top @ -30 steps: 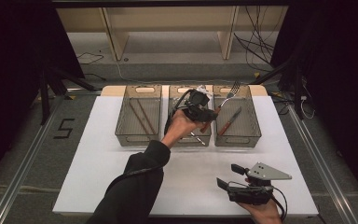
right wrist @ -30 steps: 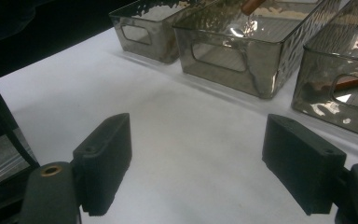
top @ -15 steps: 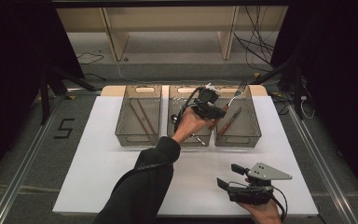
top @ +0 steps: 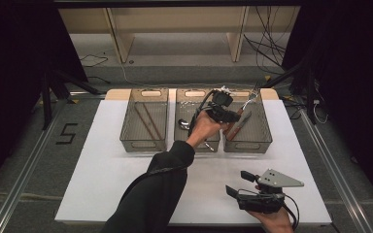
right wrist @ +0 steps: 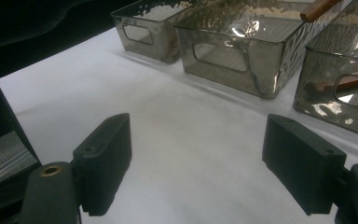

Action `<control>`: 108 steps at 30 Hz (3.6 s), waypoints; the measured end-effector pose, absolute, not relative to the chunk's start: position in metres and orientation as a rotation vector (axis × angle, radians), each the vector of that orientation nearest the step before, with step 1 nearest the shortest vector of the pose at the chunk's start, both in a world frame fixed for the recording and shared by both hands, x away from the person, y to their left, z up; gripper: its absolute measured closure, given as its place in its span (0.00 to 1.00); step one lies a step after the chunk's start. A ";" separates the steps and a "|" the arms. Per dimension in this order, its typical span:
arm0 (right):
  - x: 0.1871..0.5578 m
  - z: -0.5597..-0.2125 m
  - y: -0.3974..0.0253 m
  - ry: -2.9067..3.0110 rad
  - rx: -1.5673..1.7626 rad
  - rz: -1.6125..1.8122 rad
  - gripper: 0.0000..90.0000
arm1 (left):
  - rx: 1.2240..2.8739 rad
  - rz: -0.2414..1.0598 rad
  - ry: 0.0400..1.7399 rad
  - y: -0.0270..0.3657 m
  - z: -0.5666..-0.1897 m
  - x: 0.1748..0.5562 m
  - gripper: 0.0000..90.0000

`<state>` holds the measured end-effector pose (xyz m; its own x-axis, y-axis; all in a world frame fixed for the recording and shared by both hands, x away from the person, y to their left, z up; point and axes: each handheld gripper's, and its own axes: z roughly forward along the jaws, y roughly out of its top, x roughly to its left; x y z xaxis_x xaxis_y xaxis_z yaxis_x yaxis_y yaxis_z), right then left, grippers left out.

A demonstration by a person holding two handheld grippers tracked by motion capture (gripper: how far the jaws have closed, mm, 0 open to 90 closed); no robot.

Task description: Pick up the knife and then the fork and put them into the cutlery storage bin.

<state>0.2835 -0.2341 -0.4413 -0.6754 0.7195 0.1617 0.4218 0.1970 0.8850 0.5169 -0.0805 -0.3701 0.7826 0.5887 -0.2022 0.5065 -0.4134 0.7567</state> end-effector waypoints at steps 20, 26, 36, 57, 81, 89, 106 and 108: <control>0.283 -0.441 -0.234 2.189 1.077 1.474 0.27 | 2.076 0.102 0.845 -0.095 -0.381 0.524 0.84; 0.283 -0.441 -0.234 2.189 1.075 1.474 0.27 | 2.081 0.098 0.855 -0.099 -0.385 0.524 0.84; 0.283 -0.441 -0.234 2.191 1.072 1.474 0.27 | 2.095 0.097 0.874 -0.104 -0.395 0.524 0.84; 0.283 -0.441 -0.233 2.190 1.073 1.473 0.27 | 2.122 0.071 0.920 -0.097 -0.380 0.520 0.41; 0.286 -0.444 -0.234 2.173 1.106 1.457 0.27 | 2.010 0.036 0.807 0.025 -0.384 0.448 0.19; 0.286 -0.444 -0.234 2.169 1.105 1.460 0.27 | 1.979 0.067 0.809 0.064 -0.393 0.425 0.18; 0.285 -0.443 -0.233 2.170 1.105 1.458 0.27 | 1.954 0.115 0.786 0.106 -0.408 0.390 0.17; 0.285 -0.443 -0.233 2.170 1.105 1.458 0.27 | 1.955 0.135 0.785 0.110 -0.409 0.386 0.17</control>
<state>0.2850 -0.2334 -0.4433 -0.6581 0.7352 0.1623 0.4281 0.1881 0.8839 0.3863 0.1099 -0.4089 0.7845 0.5760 -0.2295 0.4666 -0.3048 0.8303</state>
